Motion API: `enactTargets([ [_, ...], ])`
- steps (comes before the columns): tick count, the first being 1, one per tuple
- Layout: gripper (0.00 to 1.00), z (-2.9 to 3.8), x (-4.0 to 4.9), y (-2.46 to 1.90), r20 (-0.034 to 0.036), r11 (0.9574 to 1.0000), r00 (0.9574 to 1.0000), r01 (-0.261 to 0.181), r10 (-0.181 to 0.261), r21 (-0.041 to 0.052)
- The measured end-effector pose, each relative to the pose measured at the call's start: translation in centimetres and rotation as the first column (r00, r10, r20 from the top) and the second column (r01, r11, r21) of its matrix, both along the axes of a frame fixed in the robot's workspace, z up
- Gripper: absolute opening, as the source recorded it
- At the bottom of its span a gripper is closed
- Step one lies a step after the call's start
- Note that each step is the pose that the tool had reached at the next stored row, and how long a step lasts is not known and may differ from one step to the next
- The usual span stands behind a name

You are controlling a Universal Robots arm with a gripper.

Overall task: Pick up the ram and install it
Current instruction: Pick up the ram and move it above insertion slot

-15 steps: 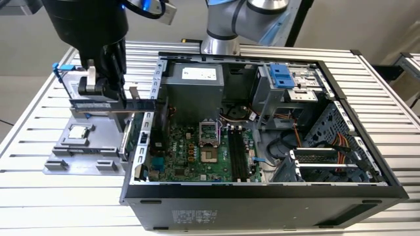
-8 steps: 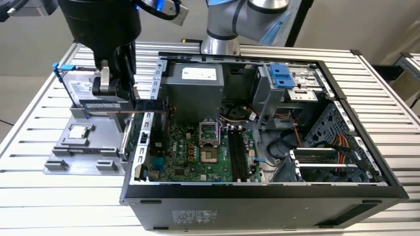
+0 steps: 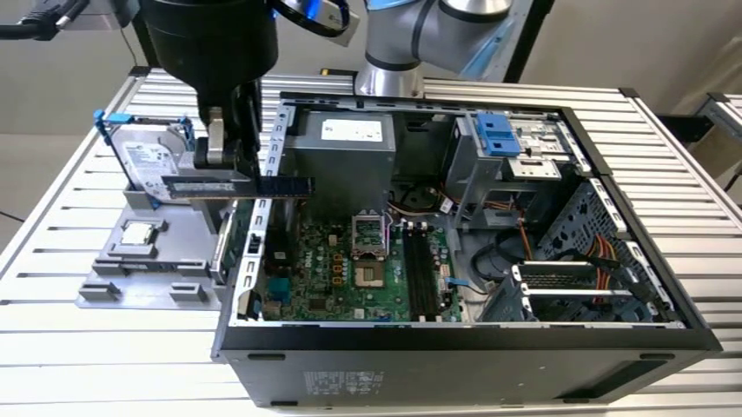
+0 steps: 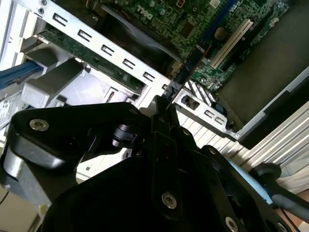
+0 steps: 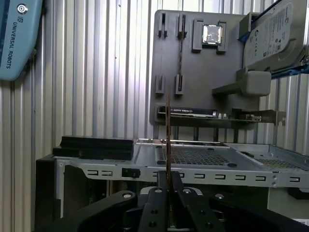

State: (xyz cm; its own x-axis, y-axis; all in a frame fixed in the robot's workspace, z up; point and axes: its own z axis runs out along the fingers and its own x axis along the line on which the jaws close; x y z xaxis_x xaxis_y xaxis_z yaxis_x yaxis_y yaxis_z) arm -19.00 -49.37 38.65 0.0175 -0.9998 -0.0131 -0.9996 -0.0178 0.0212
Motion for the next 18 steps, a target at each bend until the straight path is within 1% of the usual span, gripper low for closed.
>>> enactTargets([
  [7, 0.00, 0.00, 1.37, 0.00, -0.0007, 1.0000, 1.0000, 0.000, 0.000, 0.0000],
  [10, 0.00, 0.01, 1.80, 0.00, -0.0007, 1.0000, 1.0000, 0.000, 0.000, -0.0001],
  [14, 0.00, -0.01, 2.05, 0.00, -0.0006, 1.0000, 1.0000, -0.003, 0.003, 0.0001],
  [18, 0.00, 0.01, 2.07, 0.00, -0.0007, 1.0000, 1.0000, -0.003, 0.003, -0.0002],
])
